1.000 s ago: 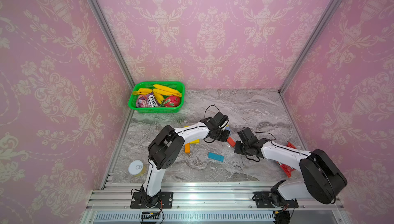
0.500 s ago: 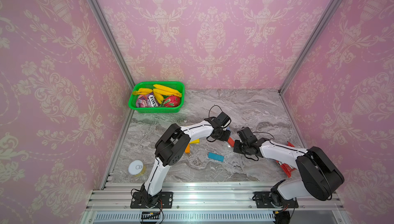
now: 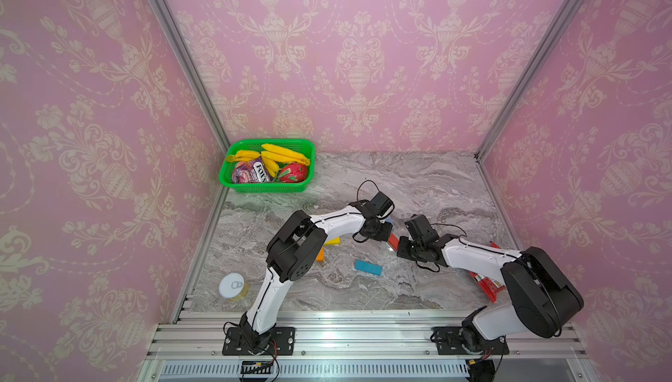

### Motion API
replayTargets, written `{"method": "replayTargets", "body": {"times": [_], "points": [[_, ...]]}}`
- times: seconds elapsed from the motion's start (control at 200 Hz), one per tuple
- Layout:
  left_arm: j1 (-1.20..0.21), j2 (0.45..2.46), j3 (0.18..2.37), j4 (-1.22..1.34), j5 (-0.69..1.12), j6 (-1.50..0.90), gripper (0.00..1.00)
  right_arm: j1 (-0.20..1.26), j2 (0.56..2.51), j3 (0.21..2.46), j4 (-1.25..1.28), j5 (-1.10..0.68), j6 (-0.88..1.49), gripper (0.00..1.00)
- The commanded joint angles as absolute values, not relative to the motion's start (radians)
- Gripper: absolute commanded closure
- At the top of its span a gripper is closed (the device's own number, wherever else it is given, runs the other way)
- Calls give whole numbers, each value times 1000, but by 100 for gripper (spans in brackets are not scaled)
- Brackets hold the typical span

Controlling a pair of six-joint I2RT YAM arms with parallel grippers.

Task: Assemble the letter p with building blocks
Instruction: Assemble the building block at the center of the board.

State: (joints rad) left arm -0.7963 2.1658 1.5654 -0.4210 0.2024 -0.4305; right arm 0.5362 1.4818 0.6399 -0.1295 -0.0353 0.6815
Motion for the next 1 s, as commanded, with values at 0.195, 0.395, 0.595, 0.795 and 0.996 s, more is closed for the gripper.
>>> {"method": "replayTargets", "body": {"times": [0.195, 0.395, 0.595, 0.795, 0.996], "points": [[-806, 2207, 1615, -443, 188, -410, 100, 528, 1540, 633, -162, -53, 675, 91], [-805, 2208, 1610, -449, 222, -400, 100, 528, 1554, 640, -160, -51, 675, 91], [-808, 2198, 1596, -468, 234, -391, 100, 509, 1596, 652, -158, -57, 656, 91], [-811, 2158, 1562, -484, 228, -393, 100, 485, 1612, 662, -164, -68, 637, 91], [-816, 2135, 1551, -511, 226, -391, 100, 458, 1593, 669, -190, -57, 617, 91]]}}
